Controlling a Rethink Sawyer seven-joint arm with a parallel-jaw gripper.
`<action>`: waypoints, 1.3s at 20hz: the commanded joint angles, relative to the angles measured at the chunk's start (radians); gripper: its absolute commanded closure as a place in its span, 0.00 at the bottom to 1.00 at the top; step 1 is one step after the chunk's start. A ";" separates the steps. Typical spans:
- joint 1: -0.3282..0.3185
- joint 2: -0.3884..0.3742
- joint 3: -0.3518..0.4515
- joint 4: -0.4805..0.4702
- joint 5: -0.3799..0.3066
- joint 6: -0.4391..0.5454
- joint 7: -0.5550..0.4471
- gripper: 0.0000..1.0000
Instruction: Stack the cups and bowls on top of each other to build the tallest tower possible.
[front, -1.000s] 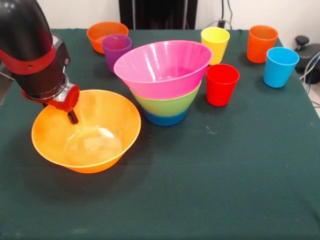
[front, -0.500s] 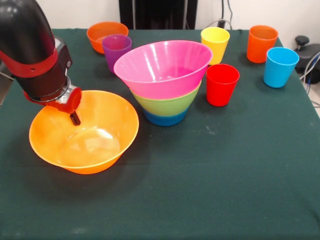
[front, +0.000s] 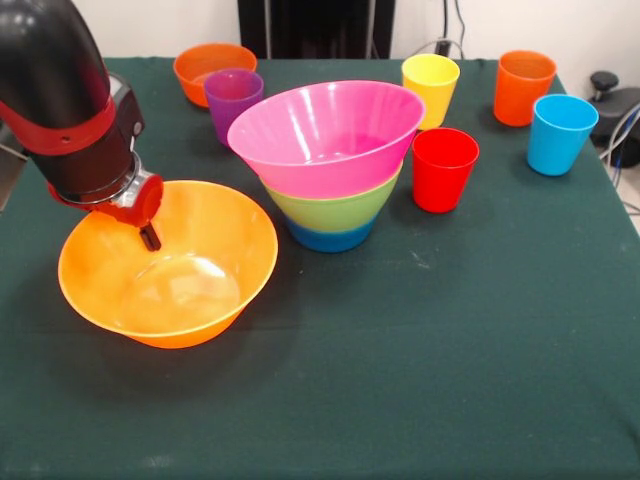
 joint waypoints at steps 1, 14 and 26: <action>0.034 0.005 0.067 0.019 -0.061 -0.030 -0.200 0.00; 0.035 -0.026 0.061 0.032 -0.054 0.003 -0.201 0.00; 0.038 -0.022 0.060 0.028 -0.062 -0.014 -0.203 0.00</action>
